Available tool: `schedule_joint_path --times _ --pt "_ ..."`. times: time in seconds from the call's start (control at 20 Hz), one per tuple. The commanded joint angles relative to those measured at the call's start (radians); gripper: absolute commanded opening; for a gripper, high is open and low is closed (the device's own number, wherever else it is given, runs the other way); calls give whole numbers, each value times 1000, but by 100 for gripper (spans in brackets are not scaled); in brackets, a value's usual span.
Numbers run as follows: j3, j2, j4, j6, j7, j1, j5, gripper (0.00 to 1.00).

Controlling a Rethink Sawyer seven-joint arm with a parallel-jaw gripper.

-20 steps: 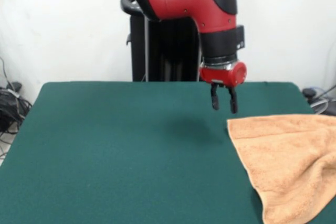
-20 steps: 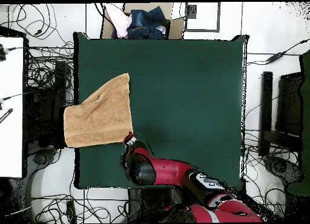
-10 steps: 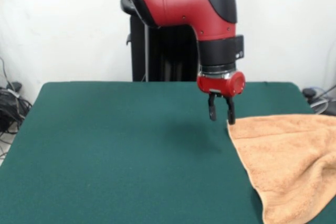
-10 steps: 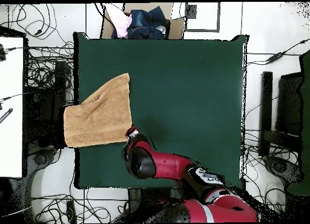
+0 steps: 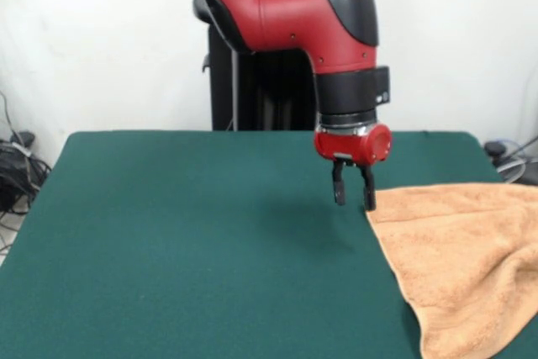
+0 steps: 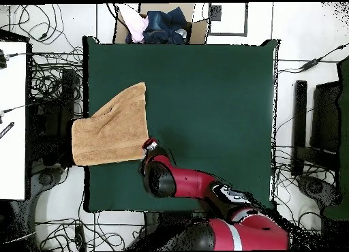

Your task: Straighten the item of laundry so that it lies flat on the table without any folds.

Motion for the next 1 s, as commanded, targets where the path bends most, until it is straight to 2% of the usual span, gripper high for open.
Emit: schedule_joint_path --times 0.05,0.3,0.65,1.0 --pt "46 64 -77 -62 166 23 41 100" --pt "27 139 -77 -146 186 82 54 100" --pt "24 195 -69 -224 200 128 63 100" --pt "34 205 -68 -234 194 109 58 100"
